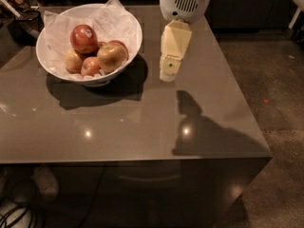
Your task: Pick apple from white bowl
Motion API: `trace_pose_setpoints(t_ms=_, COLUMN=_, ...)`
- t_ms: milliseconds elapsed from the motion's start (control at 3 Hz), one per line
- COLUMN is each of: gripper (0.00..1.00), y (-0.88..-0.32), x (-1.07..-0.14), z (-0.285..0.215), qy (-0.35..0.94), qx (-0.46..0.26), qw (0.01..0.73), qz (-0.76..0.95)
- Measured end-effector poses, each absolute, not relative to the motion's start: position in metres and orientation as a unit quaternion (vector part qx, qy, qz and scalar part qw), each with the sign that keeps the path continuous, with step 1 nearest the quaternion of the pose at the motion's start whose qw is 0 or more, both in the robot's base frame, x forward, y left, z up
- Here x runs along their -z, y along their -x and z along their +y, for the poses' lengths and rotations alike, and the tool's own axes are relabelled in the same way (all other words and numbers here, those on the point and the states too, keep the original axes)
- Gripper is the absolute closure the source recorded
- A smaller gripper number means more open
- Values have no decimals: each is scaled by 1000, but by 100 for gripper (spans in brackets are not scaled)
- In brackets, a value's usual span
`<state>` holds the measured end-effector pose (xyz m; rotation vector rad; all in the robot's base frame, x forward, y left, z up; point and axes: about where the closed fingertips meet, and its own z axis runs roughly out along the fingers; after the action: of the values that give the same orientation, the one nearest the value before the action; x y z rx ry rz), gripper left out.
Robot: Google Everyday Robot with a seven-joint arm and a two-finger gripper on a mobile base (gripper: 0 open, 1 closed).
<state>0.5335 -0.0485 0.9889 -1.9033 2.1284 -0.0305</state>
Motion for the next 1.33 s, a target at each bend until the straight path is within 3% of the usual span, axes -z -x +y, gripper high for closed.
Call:
trace_pose_setpoints(t_ms=333, gripper=0, y=-579, x=-1009, z=15, qy=671, qx=9, qw=159, qz=724)
trace_pose_setpoints(t_ms=1000, gripper=0, y=-591, x=-1009, z=38, qy=662, qx=-24, qw=176, qz=728)
trace_pose_setpoints(t_ms=1333, gripper=16, y=-597, x=-1003, z=54, qy=654, qx=-54, qw=169, qz=735)
